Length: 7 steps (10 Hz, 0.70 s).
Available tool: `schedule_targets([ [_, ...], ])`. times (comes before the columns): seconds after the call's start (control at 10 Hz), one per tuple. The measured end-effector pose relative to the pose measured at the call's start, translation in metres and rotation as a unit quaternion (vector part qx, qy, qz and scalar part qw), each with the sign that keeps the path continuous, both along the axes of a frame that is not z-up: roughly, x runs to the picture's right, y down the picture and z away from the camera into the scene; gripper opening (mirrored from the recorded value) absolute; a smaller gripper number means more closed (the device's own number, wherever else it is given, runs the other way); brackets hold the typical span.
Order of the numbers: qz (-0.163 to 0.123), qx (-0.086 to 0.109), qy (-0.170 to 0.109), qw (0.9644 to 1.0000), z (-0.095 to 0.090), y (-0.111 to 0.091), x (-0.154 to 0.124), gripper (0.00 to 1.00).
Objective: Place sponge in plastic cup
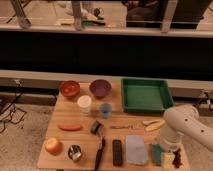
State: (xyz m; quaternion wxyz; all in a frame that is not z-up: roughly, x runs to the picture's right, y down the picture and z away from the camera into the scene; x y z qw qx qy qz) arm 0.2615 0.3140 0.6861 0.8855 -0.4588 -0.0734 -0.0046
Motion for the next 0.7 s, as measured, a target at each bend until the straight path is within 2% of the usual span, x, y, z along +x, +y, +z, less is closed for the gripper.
schedule_targets([
  [0.7, -0.007, -0.005, -0.009, 0.9999, 0.016, 0.001, -0.018, 0.8],
])
